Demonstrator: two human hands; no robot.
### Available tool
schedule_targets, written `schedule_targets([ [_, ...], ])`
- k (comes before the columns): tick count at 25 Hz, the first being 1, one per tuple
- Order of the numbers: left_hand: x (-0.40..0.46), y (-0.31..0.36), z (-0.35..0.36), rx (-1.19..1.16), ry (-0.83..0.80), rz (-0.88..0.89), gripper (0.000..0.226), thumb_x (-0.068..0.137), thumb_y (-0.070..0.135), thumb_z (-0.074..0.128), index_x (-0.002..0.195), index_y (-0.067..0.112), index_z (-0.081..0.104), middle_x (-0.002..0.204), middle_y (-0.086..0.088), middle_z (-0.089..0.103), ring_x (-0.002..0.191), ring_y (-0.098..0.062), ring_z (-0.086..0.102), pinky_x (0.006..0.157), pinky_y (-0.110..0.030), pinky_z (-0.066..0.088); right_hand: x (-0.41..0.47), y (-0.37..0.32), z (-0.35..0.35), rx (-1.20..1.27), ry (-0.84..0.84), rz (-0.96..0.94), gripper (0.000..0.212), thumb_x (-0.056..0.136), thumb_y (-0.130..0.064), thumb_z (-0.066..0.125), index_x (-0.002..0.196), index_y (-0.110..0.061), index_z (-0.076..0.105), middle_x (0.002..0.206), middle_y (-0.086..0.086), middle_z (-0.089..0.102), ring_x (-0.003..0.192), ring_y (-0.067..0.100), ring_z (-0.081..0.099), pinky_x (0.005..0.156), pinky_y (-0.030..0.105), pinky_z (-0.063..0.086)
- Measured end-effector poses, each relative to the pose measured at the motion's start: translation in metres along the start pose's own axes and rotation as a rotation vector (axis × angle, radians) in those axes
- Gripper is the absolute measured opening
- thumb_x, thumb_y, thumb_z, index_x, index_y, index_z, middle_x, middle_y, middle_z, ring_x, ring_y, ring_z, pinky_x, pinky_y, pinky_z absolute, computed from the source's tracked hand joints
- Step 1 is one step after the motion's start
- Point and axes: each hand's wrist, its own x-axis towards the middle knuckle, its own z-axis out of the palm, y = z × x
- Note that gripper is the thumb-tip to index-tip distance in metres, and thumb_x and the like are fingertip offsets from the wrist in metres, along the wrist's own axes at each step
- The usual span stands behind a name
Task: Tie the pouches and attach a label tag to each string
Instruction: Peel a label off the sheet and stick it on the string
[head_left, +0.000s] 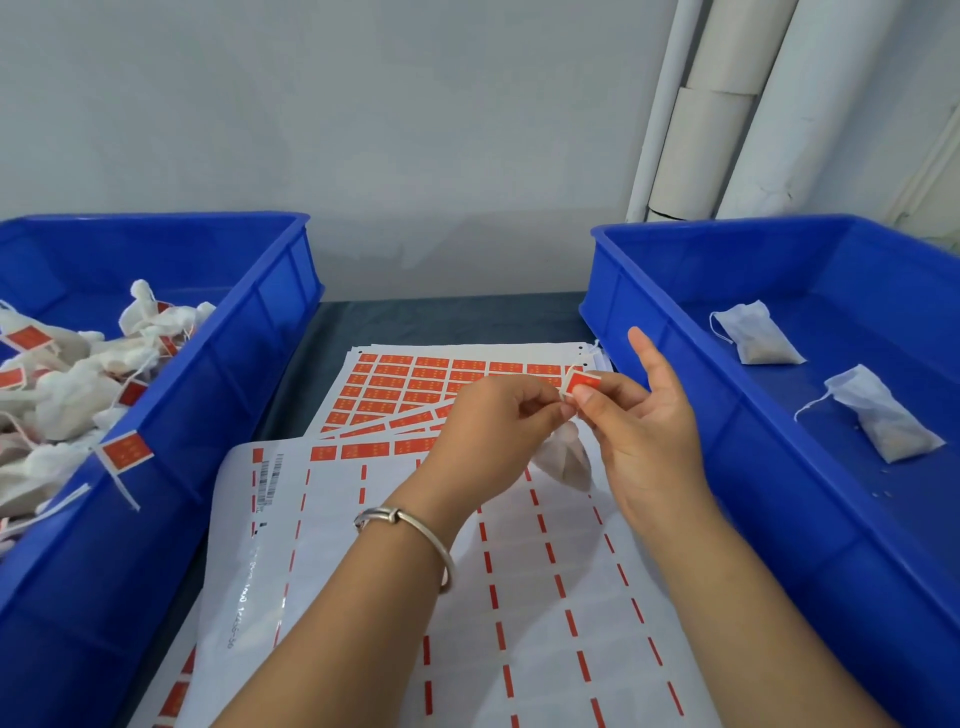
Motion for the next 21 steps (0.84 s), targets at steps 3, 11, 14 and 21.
schedule_targets([
  [3, 0.002, 0.008, -0.005, 0.089, -0.004, 0.002, 0.011, 0.090, 0.030, 0.058, 0.081, 0.027, 0.064, 0.070, 0.011, 0.062, 0.068, -0.007, 0.058, 0.060, -0.015, 0.042, -0.002, -0.006, 0.001, -0.070, 0.009, -0.052, 0.066, 0.082, -0.001, 0.067, 0.118, -0.049, 0.039, 0.079, -0.010, 0.072, 0.084, 0.005, 0.070, 0.066, 0.009, 0.050],
  [11, -0.006, 0.030, -0.049, 0.091, 0.177, -0.055, 0.013, 0.091, 0.019, 0.056, 0.085, 0.027, 0.063, 0.066, 0.015, 0.061, 0.067, -0.005, 0.059, 0.060, -0.018, 0.047, -0.024, -0.026, 0.019, -0.218, -0.083, -0.035, 0.047, 0.079, -0.018, 0.074, 0.108, -0.048, 0.053, 0.094, -0.017, 0.070, 0.089, -0.006, 0.064, 0.061, 0.004, 0.047],
  [14, -0.022, 0.032, -0.078, -0.016, 0.302, -0.078, 0.018, 0.089, 0.017, 0.059, 0.078, 0.029, 0.064, 0.061, 0.015, 0.064, 0.065, -0.001, 0.061, 0.063, -0.017, 0.050, -0.039, -0.030, 0.040, -0.348, -0.180, -0.004, 0.043, 0.075, -0.036, 0.073, 0.110, -0.048, 0.052, 0.095, -0.026, 0.067, 0.095, -0.002, 0.063, 0.076, 0.014, 0.052],
  [21, -0.046, 0.022, -0.182, -0.171, 0.622, -0.103, 0.015, 0.090, 0.019, 0.060, 0.078, 0.026, 0.065, 0.074, 0.008, 0.070, 0.076, -0.011, 0.068, 0.072, -0.028, 0.056, -0.079, 0.002, 0.085, -0.659, -0.398, 0.123, 0.036, 0.090, -0.040, 0.059, 0.117, -0.049, 0.037, 0.109, -0.027, 0.050, 0.095, -0.003, 0.048, 0.068, 0.005, 0.034],
])
